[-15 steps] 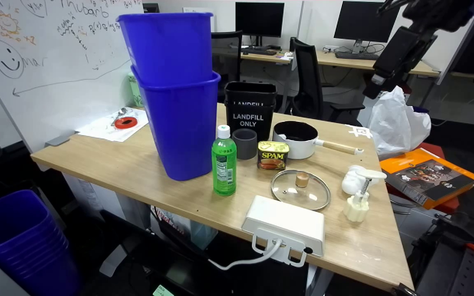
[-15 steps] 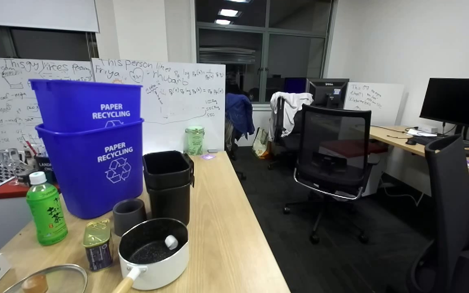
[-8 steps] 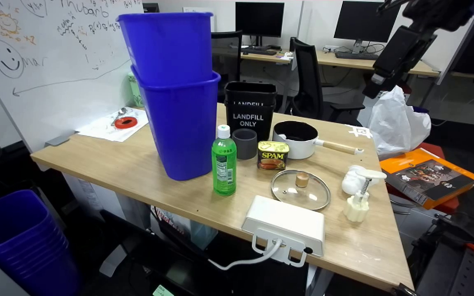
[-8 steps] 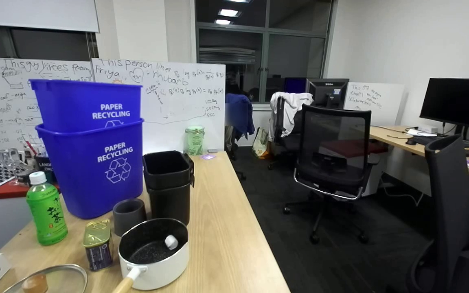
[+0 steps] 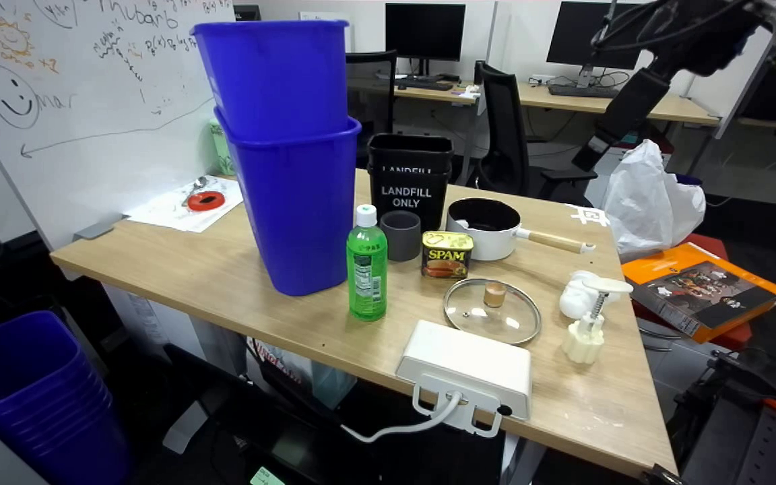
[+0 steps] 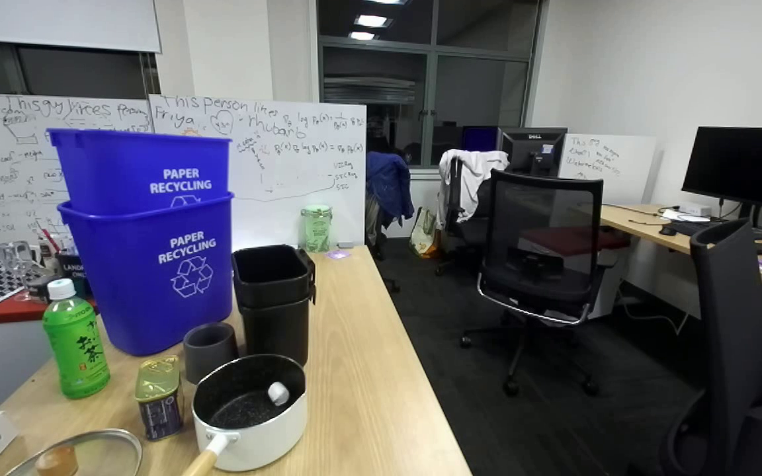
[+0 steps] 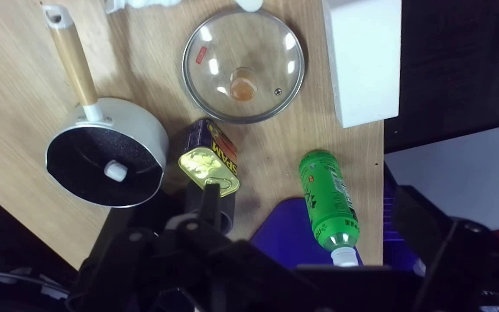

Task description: Move the can to the right

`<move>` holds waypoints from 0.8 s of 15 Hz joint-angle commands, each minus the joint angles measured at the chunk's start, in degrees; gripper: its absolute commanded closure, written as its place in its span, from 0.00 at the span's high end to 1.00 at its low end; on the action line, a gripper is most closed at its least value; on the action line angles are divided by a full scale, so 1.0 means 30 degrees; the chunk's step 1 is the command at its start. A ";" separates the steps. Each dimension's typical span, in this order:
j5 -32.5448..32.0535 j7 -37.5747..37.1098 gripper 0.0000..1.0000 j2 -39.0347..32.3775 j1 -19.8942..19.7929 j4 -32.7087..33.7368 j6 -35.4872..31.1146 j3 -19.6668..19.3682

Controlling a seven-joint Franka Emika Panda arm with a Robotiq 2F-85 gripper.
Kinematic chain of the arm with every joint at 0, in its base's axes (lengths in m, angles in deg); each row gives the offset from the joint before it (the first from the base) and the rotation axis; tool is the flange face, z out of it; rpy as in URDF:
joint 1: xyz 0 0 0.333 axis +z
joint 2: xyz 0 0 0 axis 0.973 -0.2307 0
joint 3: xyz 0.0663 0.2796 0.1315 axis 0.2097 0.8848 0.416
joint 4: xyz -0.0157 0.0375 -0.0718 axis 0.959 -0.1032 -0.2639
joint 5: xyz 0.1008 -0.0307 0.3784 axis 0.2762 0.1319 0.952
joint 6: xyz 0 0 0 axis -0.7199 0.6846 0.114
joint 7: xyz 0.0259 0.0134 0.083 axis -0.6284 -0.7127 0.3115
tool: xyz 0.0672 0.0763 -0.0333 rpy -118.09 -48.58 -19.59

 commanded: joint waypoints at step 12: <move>-0.1025 0.7074 1.00 -0.7410 0.3264 -0.0627 -1.2033 -0.2725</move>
